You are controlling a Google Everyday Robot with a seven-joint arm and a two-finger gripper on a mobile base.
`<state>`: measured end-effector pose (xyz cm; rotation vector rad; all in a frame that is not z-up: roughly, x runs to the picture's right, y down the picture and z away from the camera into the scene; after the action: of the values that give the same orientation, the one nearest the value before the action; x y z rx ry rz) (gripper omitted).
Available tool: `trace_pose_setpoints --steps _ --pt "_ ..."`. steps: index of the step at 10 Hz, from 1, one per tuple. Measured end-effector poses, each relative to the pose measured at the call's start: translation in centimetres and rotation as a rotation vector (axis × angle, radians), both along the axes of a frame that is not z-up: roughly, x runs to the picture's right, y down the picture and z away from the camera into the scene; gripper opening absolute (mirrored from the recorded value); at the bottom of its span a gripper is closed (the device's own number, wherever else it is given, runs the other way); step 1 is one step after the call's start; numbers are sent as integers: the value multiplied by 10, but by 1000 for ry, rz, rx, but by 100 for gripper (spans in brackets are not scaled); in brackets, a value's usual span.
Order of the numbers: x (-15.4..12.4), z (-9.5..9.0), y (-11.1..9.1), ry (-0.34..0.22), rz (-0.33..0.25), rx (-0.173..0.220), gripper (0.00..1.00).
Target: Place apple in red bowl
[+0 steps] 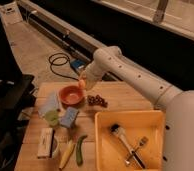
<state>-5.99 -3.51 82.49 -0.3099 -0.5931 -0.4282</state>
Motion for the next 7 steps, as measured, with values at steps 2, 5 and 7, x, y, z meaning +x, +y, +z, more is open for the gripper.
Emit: trace_pose_setpoints --steps 2,5,7 --pt "-26 11 3 -58 -4 -14 33" --pt "-47 30 13 -120 5 -46 64" --pt "-47 45 22 -155 27 -70 79"
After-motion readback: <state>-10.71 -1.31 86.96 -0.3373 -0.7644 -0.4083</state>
